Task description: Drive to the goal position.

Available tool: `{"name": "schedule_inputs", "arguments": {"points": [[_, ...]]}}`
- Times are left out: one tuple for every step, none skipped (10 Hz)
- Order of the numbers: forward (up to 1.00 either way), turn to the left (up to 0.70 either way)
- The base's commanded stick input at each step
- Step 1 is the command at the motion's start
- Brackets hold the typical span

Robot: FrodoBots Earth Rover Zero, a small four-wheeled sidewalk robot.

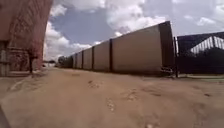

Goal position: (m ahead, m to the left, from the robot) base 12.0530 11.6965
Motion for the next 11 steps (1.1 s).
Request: {"name": "schedule_inputs", "arguments": {"points": [[0.00,0.00],[0.00,0.00],[0.34,0.00],[0.56,0.00],[0.42,0.00],[0.30,0.00],[0.56,0.01],[0.60,0.07],[0.60,0.15],[0.60,0.15],[0.60,0.15]]}}
